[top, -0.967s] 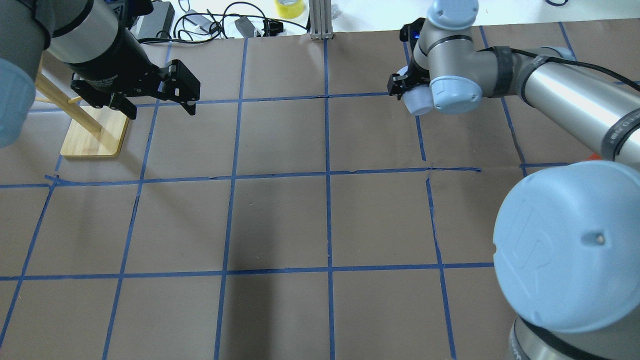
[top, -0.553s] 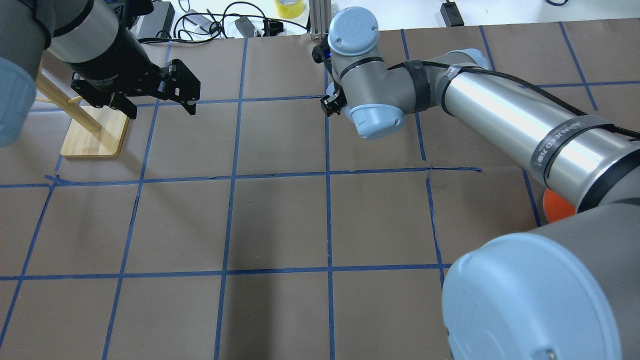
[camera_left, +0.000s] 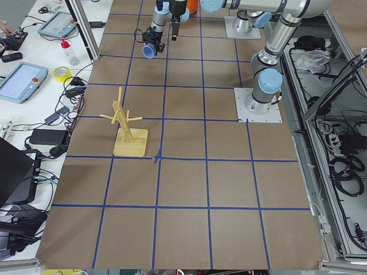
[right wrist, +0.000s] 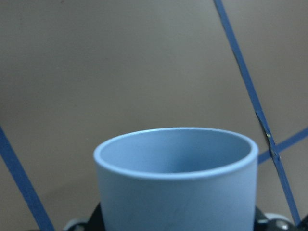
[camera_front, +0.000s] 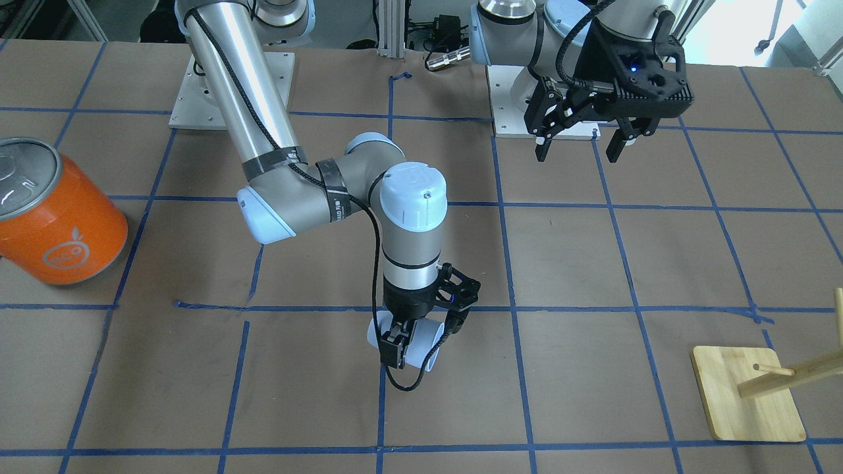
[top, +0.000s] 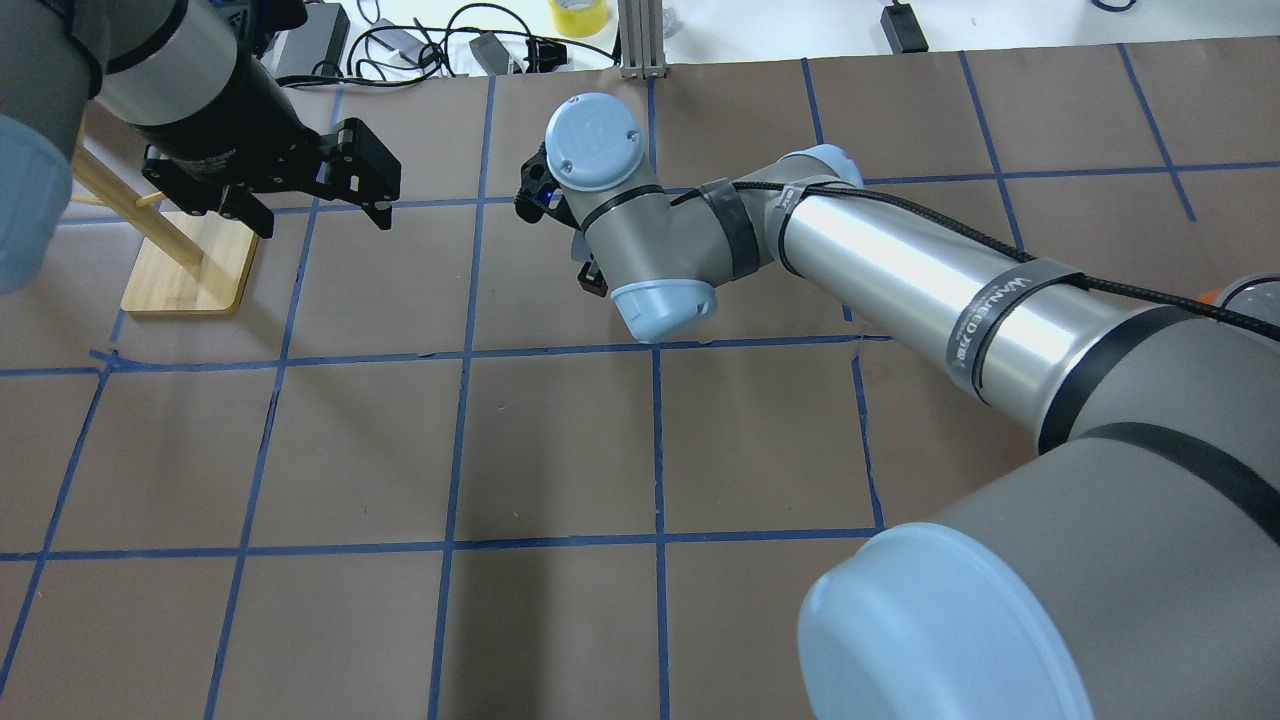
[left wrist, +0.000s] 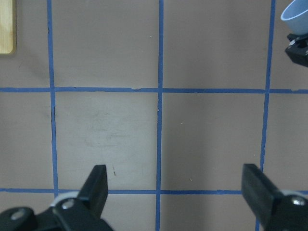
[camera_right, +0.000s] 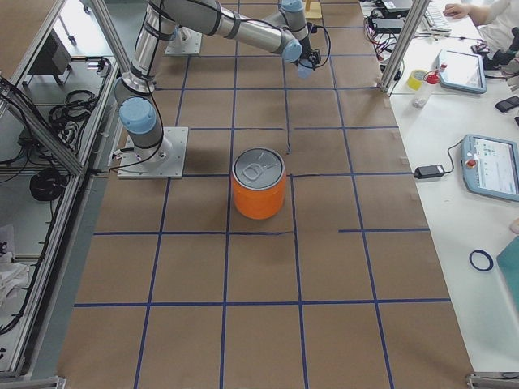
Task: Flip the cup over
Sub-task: 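Carry the cup with the right gripper toward the left gripper, rotating it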
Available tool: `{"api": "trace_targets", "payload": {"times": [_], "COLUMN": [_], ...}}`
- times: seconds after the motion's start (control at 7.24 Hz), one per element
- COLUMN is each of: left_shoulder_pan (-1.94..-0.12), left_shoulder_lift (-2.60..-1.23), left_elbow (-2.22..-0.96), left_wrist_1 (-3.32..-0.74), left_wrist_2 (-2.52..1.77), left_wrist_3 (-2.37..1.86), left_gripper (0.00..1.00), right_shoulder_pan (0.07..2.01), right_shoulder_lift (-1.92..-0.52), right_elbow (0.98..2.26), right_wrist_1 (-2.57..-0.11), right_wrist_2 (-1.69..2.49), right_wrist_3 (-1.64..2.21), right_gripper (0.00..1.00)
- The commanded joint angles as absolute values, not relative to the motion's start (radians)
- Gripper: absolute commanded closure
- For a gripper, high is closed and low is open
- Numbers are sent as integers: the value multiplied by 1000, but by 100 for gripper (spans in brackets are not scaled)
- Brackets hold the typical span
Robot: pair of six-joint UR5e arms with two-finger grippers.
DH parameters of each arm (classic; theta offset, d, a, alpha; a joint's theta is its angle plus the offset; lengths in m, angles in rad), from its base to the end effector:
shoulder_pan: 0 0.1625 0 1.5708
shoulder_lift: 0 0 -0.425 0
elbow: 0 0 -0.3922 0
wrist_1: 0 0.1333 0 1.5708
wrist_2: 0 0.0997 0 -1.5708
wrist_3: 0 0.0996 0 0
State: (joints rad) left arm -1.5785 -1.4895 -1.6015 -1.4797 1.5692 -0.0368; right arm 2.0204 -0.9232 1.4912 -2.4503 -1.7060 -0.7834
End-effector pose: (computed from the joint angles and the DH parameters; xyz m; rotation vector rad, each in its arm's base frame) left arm -0.1371 -0.4689 0.5214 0.0453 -3.1287 0.2219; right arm 0.4175 -0.5893 0.2271 1.6676 -2.4071 0.4205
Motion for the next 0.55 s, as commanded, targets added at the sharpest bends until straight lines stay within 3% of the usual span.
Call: {"api": "trace_targets", "payload": {"times": [0.0,0.41], "left_shoulder_pan": [-1578,-1578], "left_shoulder_lift": [-1489,-1489], "left_elbow": [-1603,-1601], "left_wrist_1": [-1479,-1480], "left_wrist_2": [1569,1569], "left_wrist_3": [-37,-37], "left_gripper": [0,0], "right_shoulder_pan": [2065,2075], "right_shoulder_lift": [-890,-885], "right_elbow": [1496,1506], "right_wrist_1": [-2484,-2471], "right_wrist_2": [-1733,-1721], "right_wrist_3": [-983,-1019], "right_gripper": [80,72]}}
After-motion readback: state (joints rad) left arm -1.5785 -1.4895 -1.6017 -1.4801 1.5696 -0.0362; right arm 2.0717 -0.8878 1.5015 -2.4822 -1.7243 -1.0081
